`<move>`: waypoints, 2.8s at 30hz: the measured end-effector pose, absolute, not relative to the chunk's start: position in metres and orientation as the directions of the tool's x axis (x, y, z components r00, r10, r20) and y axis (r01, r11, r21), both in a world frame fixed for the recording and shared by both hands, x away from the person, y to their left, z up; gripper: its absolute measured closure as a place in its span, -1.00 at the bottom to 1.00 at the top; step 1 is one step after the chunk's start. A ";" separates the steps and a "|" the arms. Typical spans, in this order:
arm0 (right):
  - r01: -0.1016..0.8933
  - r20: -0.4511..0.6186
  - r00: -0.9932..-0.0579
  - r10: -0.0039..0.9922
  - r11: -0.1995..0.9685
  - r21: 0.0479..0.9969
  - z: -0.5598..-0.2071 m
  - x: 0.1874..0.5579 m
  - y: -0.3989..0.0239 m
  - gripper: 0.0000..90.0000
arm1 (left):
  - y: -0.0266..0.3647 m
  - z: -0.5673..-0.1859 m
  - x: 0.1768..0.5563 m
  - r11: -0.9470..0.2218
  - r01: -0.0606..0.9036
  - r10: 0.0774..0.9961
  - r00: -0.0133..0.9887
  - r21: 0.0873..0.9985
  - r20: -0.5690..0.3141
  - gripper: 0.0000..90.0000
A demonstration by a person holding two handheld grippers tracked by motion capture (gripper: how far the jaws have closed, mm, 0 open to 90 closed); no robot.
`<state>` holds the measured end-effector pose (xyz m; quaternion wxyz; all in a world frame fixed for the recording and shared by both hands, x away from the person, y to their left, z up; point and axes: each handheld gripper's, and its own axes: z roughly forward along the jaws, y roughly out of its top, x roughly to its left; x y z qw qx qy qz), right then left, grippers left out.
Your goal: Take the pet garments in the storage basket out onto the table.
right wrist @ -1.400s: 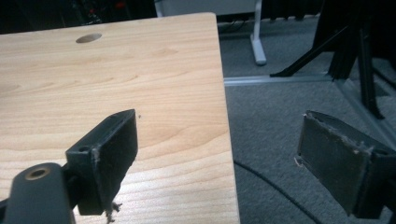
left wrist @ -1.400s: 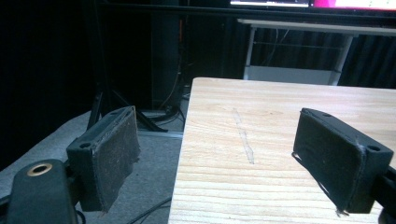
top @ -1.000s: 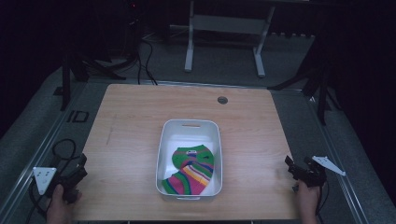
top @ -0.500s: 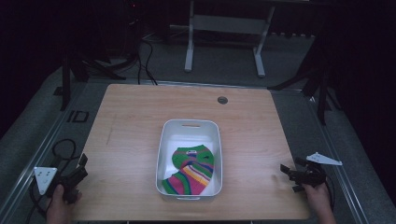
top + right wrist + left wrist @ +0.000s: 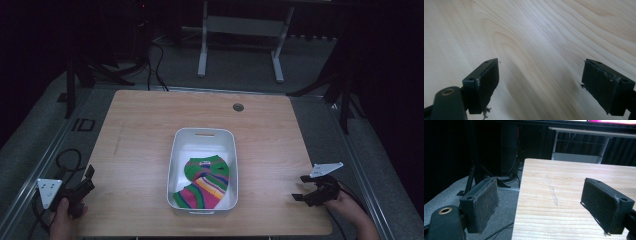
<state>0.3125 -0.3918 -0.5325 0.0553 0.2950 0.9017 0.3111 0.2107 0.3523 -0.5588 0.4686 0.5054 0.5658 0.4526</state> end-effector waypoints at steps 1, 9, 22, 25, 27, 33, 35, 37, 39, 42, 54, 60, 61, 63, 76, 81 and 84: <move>0.488 0.089 -0.829 0.552 0.636 0.598 -0.531 0.312 -0.388 -0.69 | 0.352 -0.559 0.211 0.080 0.147 0.996 -0.050 0.986 -0.073 -0.67; 0.424 0.130 -0.896 0.425 0.729 0.537 -0.521 0.311 -0.351 -0.64 | 0.352 -0.559 0.211 0.073 0.149 0.997 -0.045 0.986 -0.067 -0.67; 0.358 0.114 -0.928 0.354 0.767 0.533 -0.495 0.322 -0.309 -0.61 | 0.352 -0.559 0.211 0.068 0.149 0.997 -0.042 0.986 -0.062 -0.67; 0.340 0.111 -0.936 0.334 0.777 0.529 -0.488 0.324 -0.298 -0.61 | 0.351 -0.559 0.211 0.065 0.151 0.997 -0.042 0.986 -0.059 -0.67; 0.325 0.107 -0.942 0.319 0.784 0.529 -0.482 0.327 -0.292 -0.61 | 0.351 -0.559 0.211 0.064 0.151 0.997 -0.041 0.986 -0.058 -0.67; 0.285 0.087 -0.955 0.285 0.790 0.543 -0.458 0.333 -0.276 -0.61 | 0.352 -0.559 0.211 0.065 0.151 0.997 -0.039 0.986 -0.059 -0.67; 0.275 0.082 -0.957 0.277 0.790 0.547 -0.453 0.333 -0.273 -0.61 | 0.351 -0.559 0.211 0.064 0.150 0.998 -0.039 0.987 -0.059 -0.67; 0.248 0.063 -0.964 0.257 0.796 0.552 -0.440 0.336 -0.263 -0.62 | 0.351 -0.559 0.211 0.064 0.150 0.998 -0.039 0.987 -0.058 -0.67; 0.231 0.055 -0.969 0.242 0.800 0.553 -0.434 0.337 -0.256 -0.62 | 0.351 -0.559 0.211 0.064 0.149 0.997 -0.039 0.987 -0.059 -0.67; 0.210 0.041 -0.974 0.225 0.807 0.552 -0.426 0.340 -0.246 -0.62 | 0.351 -0.559 0.211 0.064 0.150 0.998 -0.038 0.987 -0.058 -0.67; 0.137 0.026 -0.989 0.149 0.814 0.564 -0.411 0.347 -0.206 -0.62 | 0.351 -0.559 0.211 0.058 0.148 0.998 -0.033 0.987 -0.054 -0.67; 0.099 0.030 -0.995 0.100 0.825 0.557 -0.411 0.350 -0.185 -0.62 | 0.351 -0.559 0.211 0.058 0.146 0.998 -0.033 0.988 -0.054 -0.67; 0.096 0.032 -0.995 0.094 0.825 0.556 -0.412 0.351 -0.181 -0.62 | 0.351 -0.559 0.211 0.058 0.146 0.998 -0.033 0.988 -0.054 -0.67; 0.089 0.034 -0.996 0.084 0.829 0.552 -0.414 0.352 -0.173 -0.62 | 0.351 -0.559 0.210 0.058 0.146 0.998 -0.031 0.988 -0.054 -0.67; 0.052 0.061 -0.998 0.025 0.866 0.498 -0.448 0.363 -0.123 -0.54 | 0.351 -0.559 0.210 0.057 0.144 0.998 -0.025 0.988 -0.054 -0.67; 0.050 0.078 -0.997 0.015 0.879 0.473 -0.460 0.364 -0.111 -0.54 | 0.351 -0.559 0.210 0.059 0.144 0.998 -0.023 0.988 -0.056 -0.67; 0.038 0.079 -0.997 0.002 0.887 0.461 -0.469 0.363 -0.099 -0.49 | 0.352 -0.559 0.210 0.065 0.142 0.998 -0.024 0.988 -0.062 -0.67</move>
